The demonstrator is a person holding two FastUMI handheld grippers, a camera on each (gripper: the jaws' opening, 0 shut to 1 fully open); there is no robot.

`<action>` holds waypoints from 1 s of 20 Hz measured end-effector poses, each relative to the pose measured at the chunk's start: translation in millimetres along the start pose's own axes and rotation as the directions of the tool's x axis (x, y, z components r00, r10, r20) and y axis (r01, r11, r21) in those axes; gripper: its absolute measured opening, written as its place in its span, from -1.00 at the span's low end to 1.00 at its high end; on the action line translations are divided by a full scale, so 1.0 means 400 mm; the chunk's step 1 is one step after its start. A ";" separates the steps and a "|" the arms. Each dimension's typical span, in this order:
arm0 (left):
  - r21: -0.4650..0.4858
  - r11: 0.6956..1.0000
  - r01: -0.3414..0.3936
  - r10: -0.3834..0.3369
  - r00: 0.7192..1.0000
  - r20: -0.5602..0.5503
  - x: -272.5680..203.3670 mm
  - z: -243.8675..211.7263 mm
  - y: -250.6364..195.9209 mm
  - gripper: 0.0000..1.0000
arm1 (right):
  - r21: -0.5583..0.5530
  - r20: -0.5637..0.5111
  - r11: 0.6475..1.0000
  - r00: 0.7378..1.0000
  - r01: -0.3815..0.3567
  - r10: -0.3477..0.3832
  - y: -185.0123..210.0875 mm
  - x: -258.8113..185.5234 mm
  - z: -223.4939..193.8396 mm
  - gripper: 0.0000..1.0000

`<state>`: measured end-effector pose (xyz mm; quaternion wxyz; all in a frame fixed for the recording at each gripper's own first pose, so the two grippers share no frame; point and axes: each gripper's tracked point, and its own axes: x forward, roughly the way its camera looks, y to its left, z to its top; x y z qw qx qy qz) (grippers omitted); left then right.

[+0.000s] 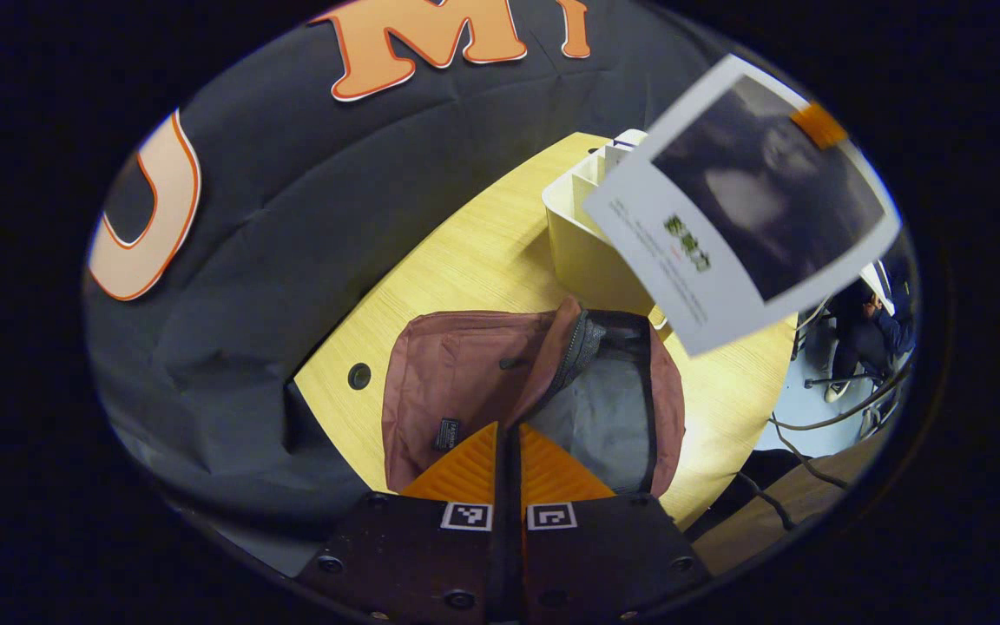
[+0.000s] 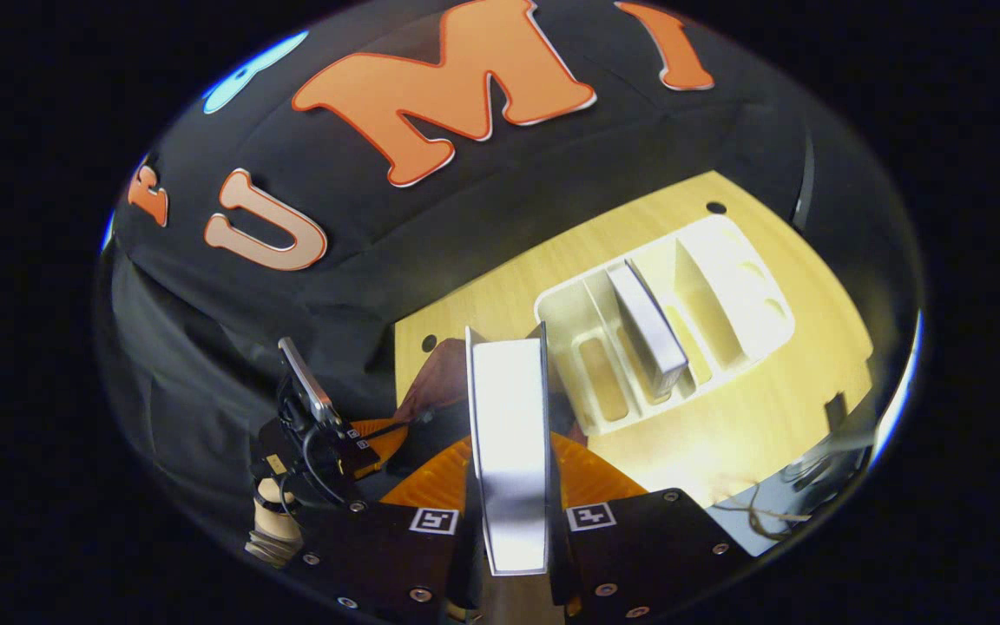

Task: Open the schoolbag, grab two books from the bookshelf and put them into the schoolbag.

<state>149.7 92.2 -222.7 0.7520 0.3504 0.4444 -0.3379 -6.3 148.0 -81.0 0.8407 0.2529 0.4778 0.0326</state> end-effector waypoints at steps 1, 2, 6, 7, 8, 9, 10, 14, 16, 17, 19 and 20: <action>0.004 1.000 -0.006 0.006 1.000 0.005 -0.010 0.003 0.000 -0.99 | 0.044 -0.005 0.998 0.999 -0.035 0.035 -0.010 0.021 -0.038 -0.39; 0.007 1.000 -0.018 0.018 1.000 0.021 -0.014 0.014 0.000 -0.99 | 0.099 -0.015 0.992 0.997 -0.079 0.081 -0.012 0.050 -0.070 -0.39; 0.019 0.999 -0.027 0.026 0.998 0.049 -0.042 0.030 -0.015 -0.99 | 0.274 0.000 0.945 0.982 -0.180 0.187 -0.045 0.184 -0.159 -0.39; 0.023 0.999 -0.035 0.034 0.998 0.048 -0.048 0.034 -0.018 -0.99 | 0.294 0.005 0.937 0.981 -0.187 0.194 -0.059 0.210 -0.184 -0.40; 0.026 0.999 -0.042 0.040 0.998 0.050 -0.053 0.040 -0.023 -0.99 | 0.312 0.010 0.930 0.979 -0.194 0.202 -0.065 0.242 -0.202 -0.38; 0.027 0.999 -0.042 0.041 0.998 0.053 -0.060 0.047 -0.030 -0.99 | 0.330 0.014 0.921 0.977 -0.207 0.214 -0.065 0.268 -0.220 -0.39; 0.028 0.999 -0.044 0.042 0.998 0.054 -0.065 0.052 -0.037 -0.99 | 0.354 0.022 0.909 0.974 -0.219 0.226 -0.057 0.297 -0.226 -0.39; 0.067 0.996 -0.055 0.051 0.996 0.072 -0.087 0.073 -0.083 -0.99 | 0.398 0.042 0.886 0.969 -0.238 0.242 -0.019 0.426 -0.242 -0.38; 0.089 0.994 -0.057 0.050 0.996 0.079 -0.094 0.085 -0.104 -0.99 | 0.403 0.050 0.883 0.969 -0.241 0.242 0.009 0.473 -0.249 -0.39; 0.104 0.992 -0.065 0.056 0.994 0.089 -0.096 0.095 -0.109 -0.99 | 0.408 0.053 0.881 0.970 -0.239 0.239 0.022 0.493 -0.252 -0.39; 0.133 0.989 -0.061 0.049 0.994 0.093 -0.108 0.098 -0.130 -0.99 | 0.411 0.063 0.884 0.974 -0.225 0.218 0.040 0.535 -0.251 -0.39; 0.142 0.988 -0.059 0.046 0.995 0.092 -0.109 0.098 -0.136 -0.99 | 0.407 0.067 0.890 0.978 -0.207 0.197 0.046 0.558 -0.253 -0.39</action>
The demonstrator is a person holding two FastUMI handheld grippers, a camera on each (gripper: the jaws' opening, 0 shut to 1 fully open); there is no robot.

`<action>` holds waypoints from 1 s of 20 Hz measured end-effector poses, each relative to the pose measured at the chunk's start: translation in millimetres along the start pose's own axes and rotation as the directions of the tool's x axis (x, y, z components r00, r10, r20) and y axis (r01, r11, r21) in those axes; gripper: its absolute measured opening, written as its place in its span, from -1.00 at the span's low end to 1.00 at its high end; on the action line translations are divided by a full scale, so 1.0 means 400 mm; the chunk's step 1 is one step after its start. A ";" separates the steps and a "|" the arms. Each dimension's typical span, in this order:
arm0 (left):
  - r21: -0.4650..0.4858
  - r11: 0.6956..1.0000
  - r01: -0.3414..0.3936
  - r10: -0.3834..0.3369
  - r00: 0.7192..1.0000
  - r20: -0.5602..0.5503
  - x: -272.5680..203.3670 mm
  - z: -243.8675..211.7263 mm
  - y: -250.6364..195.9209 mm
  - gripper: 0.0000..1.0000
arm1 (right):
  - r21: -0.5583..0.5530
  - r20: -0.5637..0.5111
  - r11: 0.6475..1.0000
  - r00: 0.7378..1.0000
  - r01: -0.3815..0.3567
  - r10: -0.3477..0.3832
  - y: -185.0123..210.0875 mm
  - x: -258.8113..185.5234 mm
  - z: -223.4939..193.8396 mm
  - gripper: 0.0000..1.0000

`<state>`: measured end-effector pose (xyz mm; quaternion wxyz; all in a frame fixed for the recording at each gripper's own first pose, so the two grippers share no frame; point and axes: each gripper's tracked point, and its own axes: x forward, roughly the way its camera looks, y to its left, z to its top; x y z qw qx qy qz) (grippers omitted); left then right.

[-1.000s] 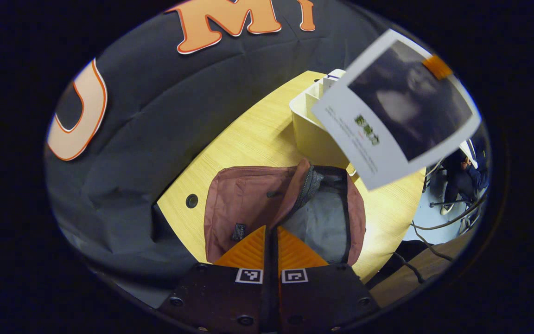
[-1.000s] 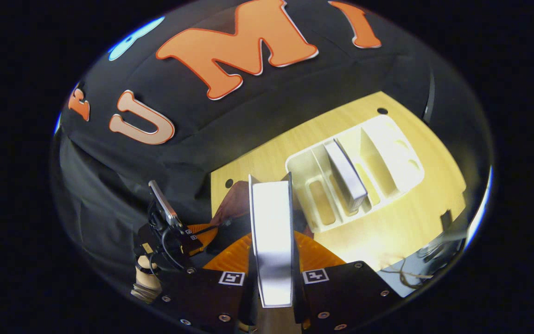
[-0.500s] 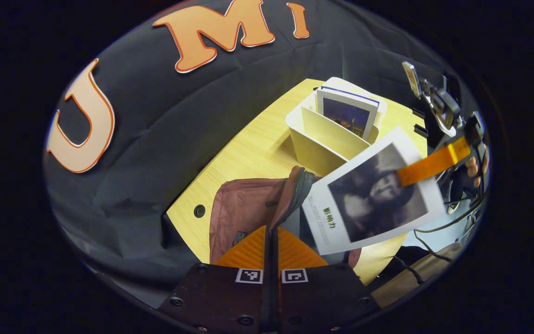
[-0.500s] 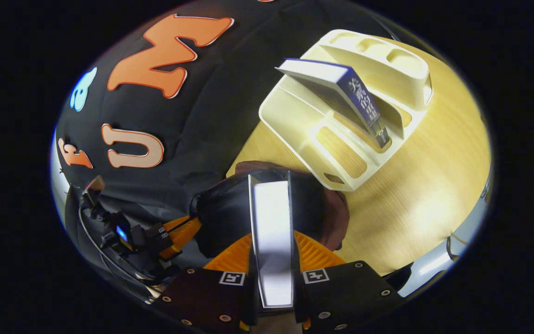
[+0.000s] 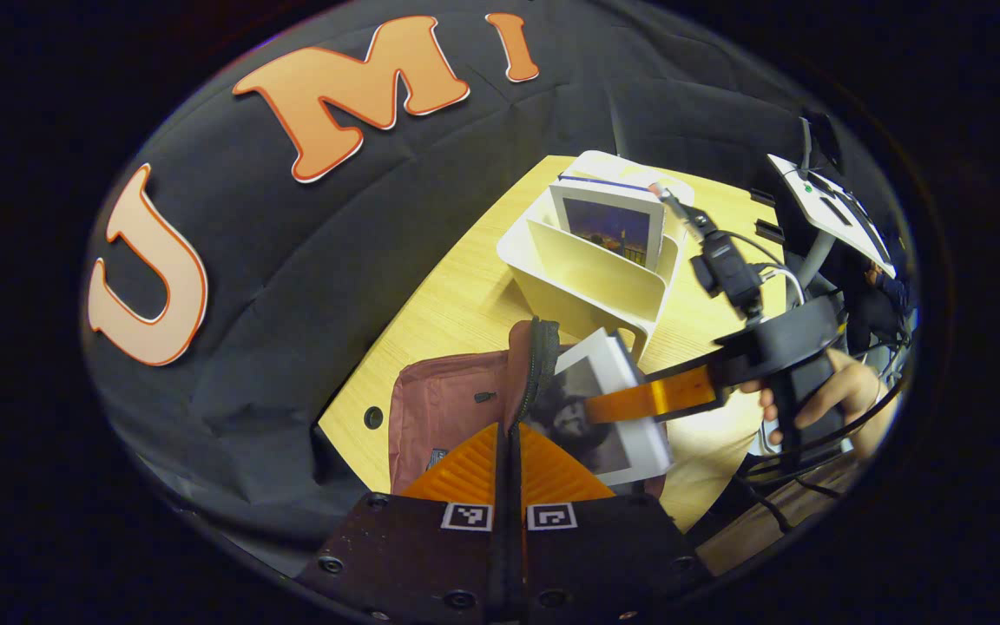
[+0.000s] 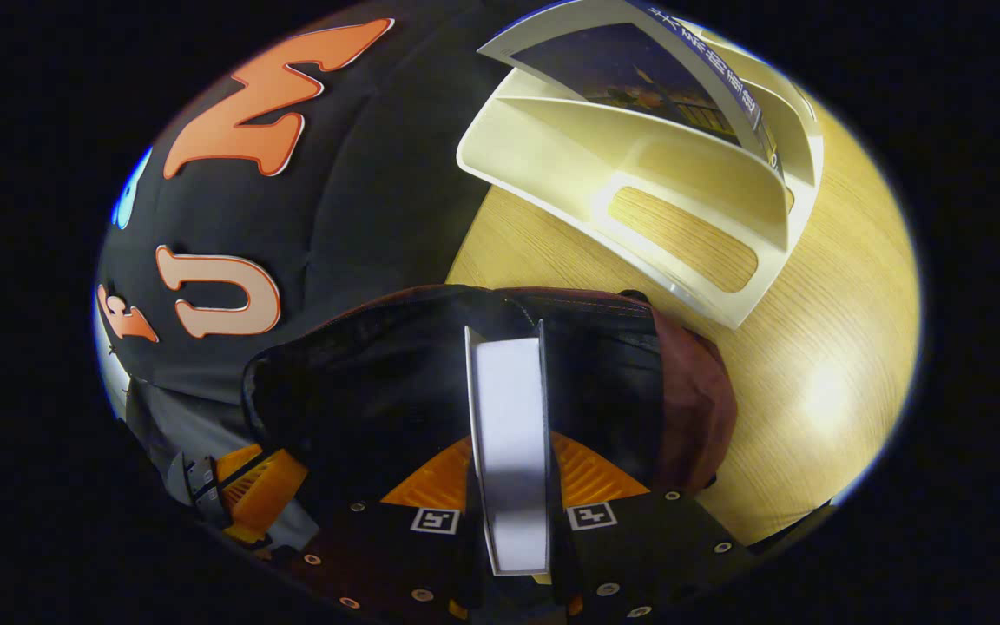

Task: Open the schoolbag, grab two books from the bookshelf and put them into the schoolbag.

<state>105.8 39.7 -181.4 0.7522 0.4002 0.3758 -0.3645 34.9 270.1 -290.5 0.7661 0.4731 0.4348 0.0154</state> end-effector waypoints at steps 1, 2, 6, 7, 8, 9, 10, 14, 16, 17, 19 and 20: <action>0.004 1.000 0.002 -0.002 1.000 -0.001 -0.001 -0.001 -0.002 -0.99 | -0.004 0.006 1.000 1.000 0.015 -0.015 -0.002 0.013 -0.006 -0.39; 0.002 1.000 0.004 -0.004 1.000 0.001 -0.002 -0.002 -0.004 -0.99 | 0.005 0.006 1.000 1.000 0.014 -0.014 0.006 0.033 -0.010 -0.38; -0.016 1.000 0.017 -0.017 1.000 0.010 0.005 0.014 -0.002 -0.99 | 0.044 0.029 0.998 0.999 0.033 -0.035 0.021 0.088 -0.002 -0.38; -0.014 1.000 0.015 -0.015 1.000 0.008 0.004 0.013 0.001 -0.99 | 0.051 0.015 0.997 0.998 0.056 -0.057 0.012 0.099 -0.007 -0.10; -0.014 1.000 0.010 -0.010 1.000 0.000 0.012 0.005 0.010 -0.99 | 0.045 0.000 0.994 0.995 0.100 -0.100 -0.007 0.110 -0.013 -0.30; -0.025 1.000 0.014 -0.014 1.000 -0.011 0.024 -0.004 0.015 -0.99 | 0.026 -0.015 0.989 0.989 0.148 -0.148 -0.032 0.120 -0.013 -0.17; -0.047 0.999 0.023 -0.023 1.000 -0.020 0.033 -0.008 0.020 -0.99 | 0.004 -0.034 0.983 0.982 0.185 -0.185 -0.046 0.117 -0.011 -0.07; -0.082 0.996 0.028 -0.030 0.999 -0.020 0.046 -0.017 0.043 -0.99 | -0.119 -0.102 0.956 0.954 0.269 -0.281 -0.095 0.091 -0.045 0.56; -0.095 0.995 0.036 -0.037 0.999 -0.016 0.052 -0.021 0.046 -0.99 | -0.159 -0.123 0.950 0.949 0.270 -0.291 -0.103 0.062 -0.047 0.96; -0.101 0.994 0.038 -0.039 0.999 -0.012 0.053 -0.022 0.047 -0.99 | -0.158 -0.127 0.954 0.953 0.255 -0.275 -0.101 0.048 -0.036 0.96; -0.113 0.993 0.042 -0.044 0.999 -0.008 0.057 -0.029 0.049 -0.99 | -0.163 -0.113 0.957 0.959 0.238 -0.258 -0.111 0.006 0.000 0.96; -0.118 0.992 0.045 -0.046 0.999 -0.007 0.059 -0.034 0.049 -0.99 | -0.171 -0.101 0.957 0.961 0.236 -0.256 -0.119 -0.017 0.004 0.96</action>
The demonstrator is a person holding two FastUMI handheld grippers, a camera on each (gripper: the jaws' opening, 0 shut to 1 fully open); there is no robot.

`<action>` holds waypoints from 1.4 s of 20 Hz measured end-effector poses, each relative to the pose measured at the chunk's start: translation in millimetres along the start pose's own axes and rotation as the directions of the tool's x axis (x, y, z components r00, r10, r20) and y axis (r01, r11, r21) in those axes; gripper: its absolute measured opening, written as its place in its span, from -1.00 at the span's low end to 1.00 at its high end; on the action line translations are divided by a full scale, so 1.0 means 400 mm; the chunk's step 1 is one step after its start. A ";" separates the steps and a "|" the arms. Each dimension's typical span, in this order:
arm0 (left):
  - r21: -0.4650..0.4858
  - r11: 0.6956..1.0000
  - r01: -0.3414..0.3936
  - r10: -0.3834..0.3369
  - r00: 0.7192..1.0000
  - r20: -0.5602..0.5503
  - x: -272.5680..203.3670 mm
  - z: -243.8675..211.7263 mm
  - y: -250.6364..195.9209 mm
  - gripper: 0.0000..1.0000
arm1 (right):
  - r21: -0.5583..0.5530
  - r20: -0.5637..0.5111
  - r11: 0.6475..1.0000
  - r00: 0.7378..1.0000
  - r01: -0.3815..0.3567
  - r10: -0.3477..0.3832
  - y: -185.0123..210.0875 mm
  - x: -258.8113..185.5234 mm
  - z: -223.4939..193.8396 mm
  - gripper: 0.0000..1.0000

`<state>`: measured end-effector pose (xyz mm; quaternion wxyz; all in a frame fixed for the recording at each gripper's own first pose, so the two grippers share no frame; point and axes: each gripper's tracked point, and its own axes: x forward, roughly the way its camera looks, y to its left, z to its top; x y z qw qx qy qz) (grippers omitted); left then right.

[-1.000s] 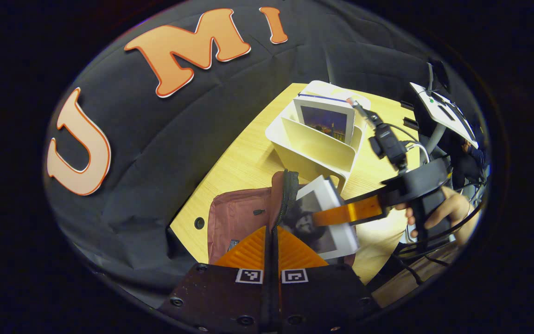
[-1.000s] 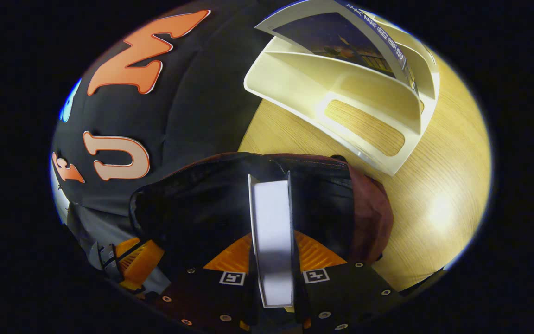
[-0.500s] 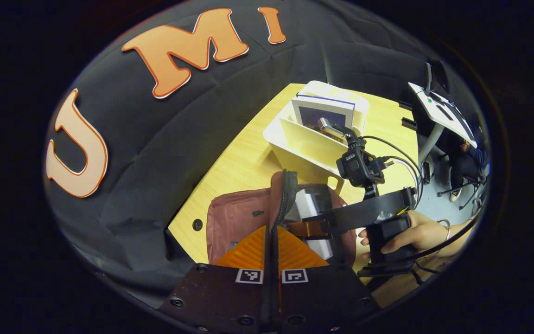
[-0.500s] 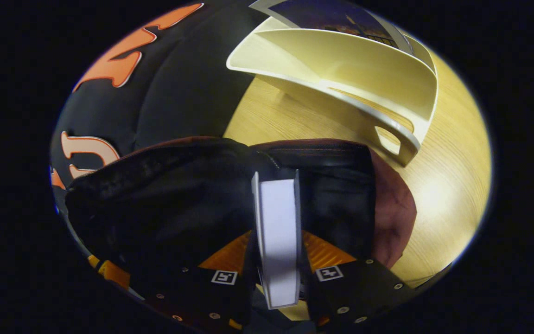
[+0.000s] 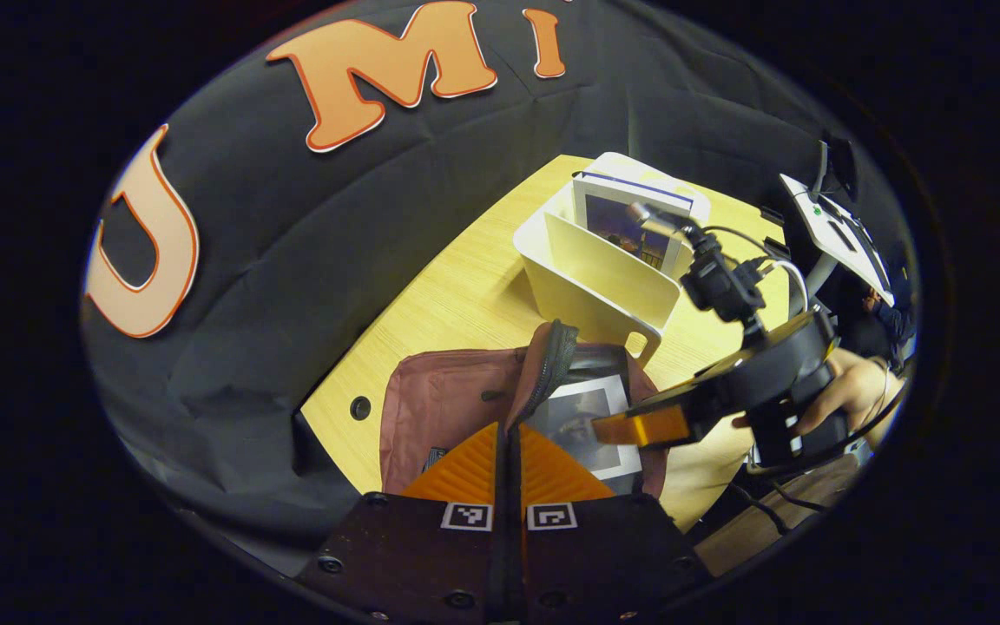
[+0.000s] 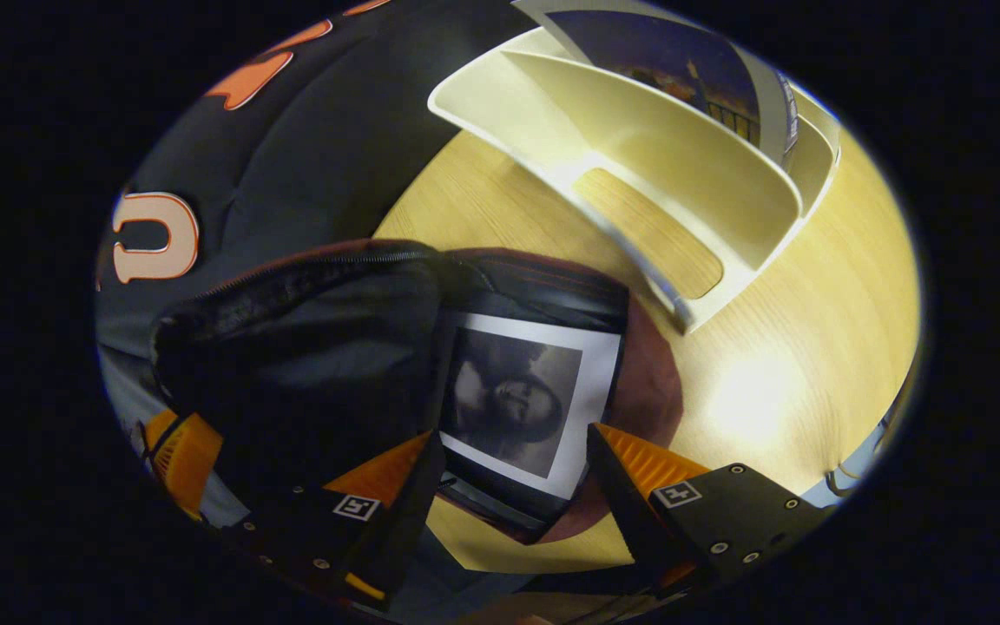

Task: Open the schoolbag, grab two books from the bookshelf and put them into the schoolbag.

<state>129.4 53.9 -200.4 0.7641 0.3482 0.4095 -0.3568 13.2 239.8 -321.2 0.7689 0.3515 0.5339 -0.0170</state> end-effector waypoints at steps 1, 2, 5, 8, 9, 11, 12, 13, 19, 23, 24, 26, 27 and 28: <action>-0.001 1.000 0.001 -0.001 1.000 0.000 0.000 -0.003 -0.001 -0.99 | -0.014 0.006 1.000 1.000 -0.007 0.007 -0.015 -0.028 0.005 0.96; 0.003 1.000 0.001 -0.001 1.000 0.000 0.004 -0.004 -0.001 -0.99 | -0.035 0.010 0.999 1.000 -0.009 0.009 -0.028 -0.057 0.006 0.96; -0.003 1.000 0.016 -0.016 1.000 0.001 0.009 -0.009 -0.009 -0.99 | -0.108 0.018 0.994 1.000 0.019 -0.018 -0.082 -0.152 -0.003 0.95; 0.000 1.000 0.025 -0.025 1.000 0.001 0.017 -0.011 -0.016 -0.99 | -0.188 0.065 0.976 0.993 0.108 -0.097 -0.152 -0.251 0.027 0.96; 0.001 1.000 0.027 -0.027 1.000 0.000 0.018 -0.016 -0.020 -0.99 | -0.221 0.080 0.964 0.988 0.145 -0.130 -0.175 -0.283 0.042 0.96; 0.006 0.999 0.032 -0.032 0.999 -0.001 0.019 -0.017 -0.024 -0.99 | -0.283 0.112 0.937 0.977 0.207 -0.182 -0.202 -0.345 0.080 0.96; 0.008 0.999 0.033 -0.033 0.999 -0.003 0.021 -0.020 -0.026 -0.99 | -0.309 0.133 0.923 0.971 0.230 -0.198 -0.204 -0.372 0.103 0.96; 0.011 0.999 0.034 -0.034 0.999 -0.006 0.020 -0.025 -0.030 -0.99 | -0.334 0.151 0.907 0.965 0.256 -0.217 -0.208 -0.396 0.127 0.96; 0.029 0.999 0.038 -0.037 0.999 -0.027 0.033 -0.048 -0.038 -0.99 | -0.473 0.242 0.785 0.916 0.400 -0.320 -0.196 -0.488 0.295 0.97; 0.037 0.999 0.033 -0.032 0.999 -0.035 0.036 -0.049 -0.038 -0.99 | -0.524 0.245 0.748 0.913 0.408 -0.326 -0.123 -0.478 0.406 0.96; 0.035 0.999 0.032 -0.031 0.999 -0.036 0.038 -0.048 -0.036 -0.99 | -0.537 0.246 0.733 0.909 0.417 -0.337 -0.112 -0.468 0.433 0.96; 0.037 0.999 0.031 -0.029 0.999 -0.038 0.040 -0.048 -0.033 -0.99 | -0.569 0.258 0.686 0.891 0.453 -0.375 -0.096 -0.442 0.500 0.97; 0.034 0.999 0.028 -0.027 0.999 -0.038 0.041 -0.046 -0.028 -0.99 | -0.573 0.271 0.669 0.880 0.473 -0.391 -0.087 -0.426 0.534 0.97; 0.033 0.999 0.023 -0.022 0.999 -0.040 0.041 -0.046 -0.025 -0.99 | -0.580 0.268 0.658 0.875 0.480 -0.402 -0.077 -0.406 0.560 0.97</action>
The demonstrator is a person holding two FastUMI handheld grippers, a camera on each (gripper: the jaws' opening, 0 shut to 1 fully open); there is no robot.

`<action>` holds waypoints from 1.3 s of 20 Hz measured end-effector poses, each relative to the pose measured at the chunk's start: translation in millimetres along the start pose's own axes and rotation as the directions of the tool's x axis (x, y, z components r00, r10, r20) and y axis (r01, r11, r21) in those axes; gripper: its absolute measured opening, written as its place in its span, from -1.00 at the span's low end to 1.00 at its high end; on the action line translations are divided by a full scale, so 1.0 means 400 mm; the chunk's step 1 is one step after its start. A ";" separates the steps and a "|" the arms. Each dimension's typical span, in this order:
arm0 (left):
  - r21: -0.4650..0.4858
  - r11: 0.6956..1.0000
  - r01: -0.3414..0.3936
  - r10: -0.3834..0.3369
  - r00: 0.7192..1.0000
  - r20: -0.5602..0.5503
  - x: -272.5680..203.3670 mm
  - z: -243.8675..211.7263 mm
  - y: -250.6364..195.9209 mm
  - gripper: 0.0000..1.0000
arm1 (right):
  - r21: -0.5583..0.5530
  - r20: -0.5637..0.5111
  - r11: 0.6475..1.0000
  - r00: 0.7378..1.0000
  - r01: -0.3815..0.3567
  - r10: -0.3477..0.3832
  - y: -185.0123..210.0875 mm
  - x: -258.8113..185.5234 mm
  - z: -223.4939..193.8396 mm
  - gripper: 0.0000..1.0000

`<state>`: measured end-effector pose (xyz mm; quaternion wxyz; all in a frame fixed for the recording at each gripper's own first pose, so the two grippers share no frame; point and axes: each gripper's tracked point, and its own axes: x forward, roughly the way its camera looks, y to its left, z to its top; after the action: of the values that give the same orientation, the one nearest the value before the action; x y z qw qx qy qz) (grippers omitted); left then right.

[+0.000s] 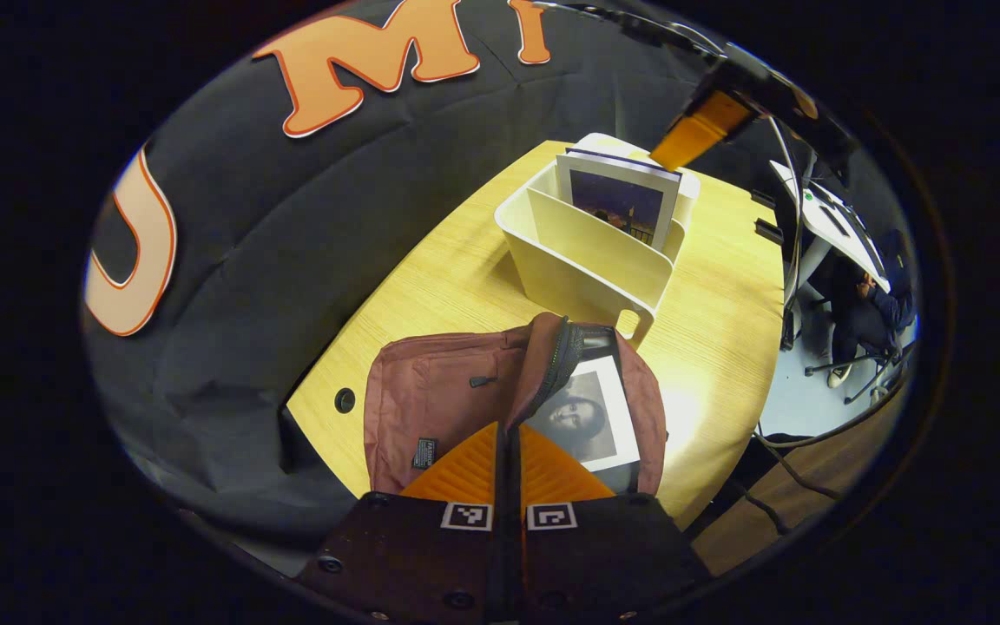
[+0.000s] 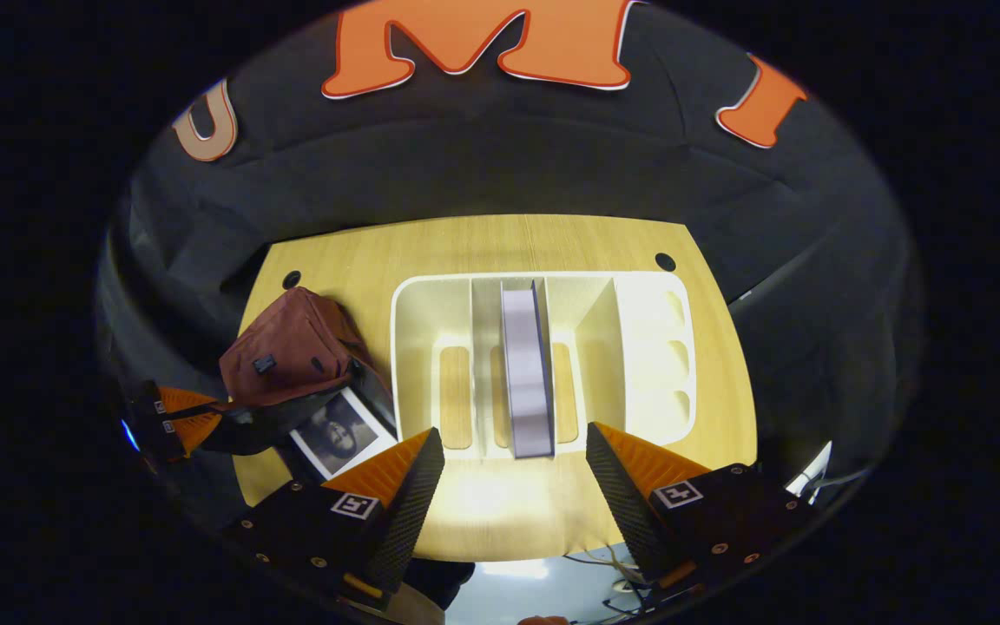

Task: Open the schoolbag, grab two books from the bookshelf and put them into the schoolbag.

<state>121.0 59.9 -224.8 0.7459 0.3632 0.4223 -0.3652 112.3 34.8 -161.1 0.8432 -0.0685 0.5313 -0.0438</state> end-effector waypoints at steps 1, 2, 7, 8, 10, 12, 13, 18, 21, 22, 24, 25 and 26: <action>-0.001 1.000 -0.007 0.007 1.000 -0.001 0.002 0.000 0.005 -0.99 | -0.005 -0.014 1.000 1.000 0.006 -0.006 0.002 0.024 0.022 0.97; -0.004 1.000 -0.008 0.008 1.000 -0.002 -0.001 0.001 0.008 -0.99 | -0.010 -0.038 1.000 0.999 0.006 -0.006 0.007 0.049 0.031 0.98; -0.021 1.000 -0.004 0.004 1.000 -0.011 -0.002 -0.002 0.009 -0.99 | -0.092 -0.159 0.994 0.984 0.063 -0.077 -0.021 0.163 0.026 0.99; -0.024 1.000 -0.003 0.003 1.000 -0.013 -0.001 -0.005 0.007 -0.99 | -0.098 -0.171 0.993 0.982 0.068 -0.084 -0.021 0.182 0.022 0.99; -0.027 1.000 -0.007 0.006 1.000 -0.019 0.000 -0.009 0.012 -0.98 | -0.071 -0.191 0.996 0.979 0.054 -0.067 -0.017 0.209 0.018 0.94; -0.030 0.999 -0.011 0.011 1.000 -0.023 -0.003 -0.011 0.015 -0.99 | -0.054 -0.209 0.997 0.975 0.063 -0.073 -0.029 0.225 0.015 0.64; -0.030 0.999 -0.012 0.011 1.000 -0.025 -0.003 -0.012 0.016 -0.99 | -0.051 -0.217 0.996 0.973 0.075 -0.084 -0.040 0.228 0.013 0.40; -0.034 0.999 -0.006 0.005 1.000 -0.030 -0.005 -0.018 0.009 -0.99 | 0.022 -0.224 1.000 0.975 0.013 -0.008 -0.001 0.224 0.007 -0.31; -0.041 0.999 -0.004 0.003 1.000 -0.031 -0.003 -0.018 0.009 -0.99 | 0.048 -0.195 0.999 0.981 0.016 -0.006 0.002 0.204 0.025 -0.41; -0.042 0.999 -0.003 0.001 1.000 -0.030 -0.001 -0.021 0.008 -1.00 | 0.061 -0.184 0.998 0.983 0.013 -0.001 0.000 0.189 0.034 -0.42; -0.047 0.999 0.003 -0.005 1.000 -0.028 -0.002 -0.023 0.003 -0.99 | 0.082 -0.164 0.997 0.986 0.010 0.004 -0.008 0.148 0.051 -0.42; -0.046 0.999 0.005 -0.006 1.000 -0.027 -0.001 -0.023 0.003 -0.99 | 0.083 -0.150 0.996 0.989 0.015 -0.002 -0.017 0.117 0.061 -0.43; -0.044 0.999 0.007 -0.008 1.000 -0.024 -0.002 -0.022 0.001 -0.99 | 0.076 -0.135 0.997 0.991 0.019 -0.009 -0.026 0.088 0.072 -0.43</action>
<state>117.9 67.7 -227.4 0.7472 0.3497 0.4405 -0.3541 153.4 21.3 -178.5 0.8073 -0.0366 0.5842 -0.0745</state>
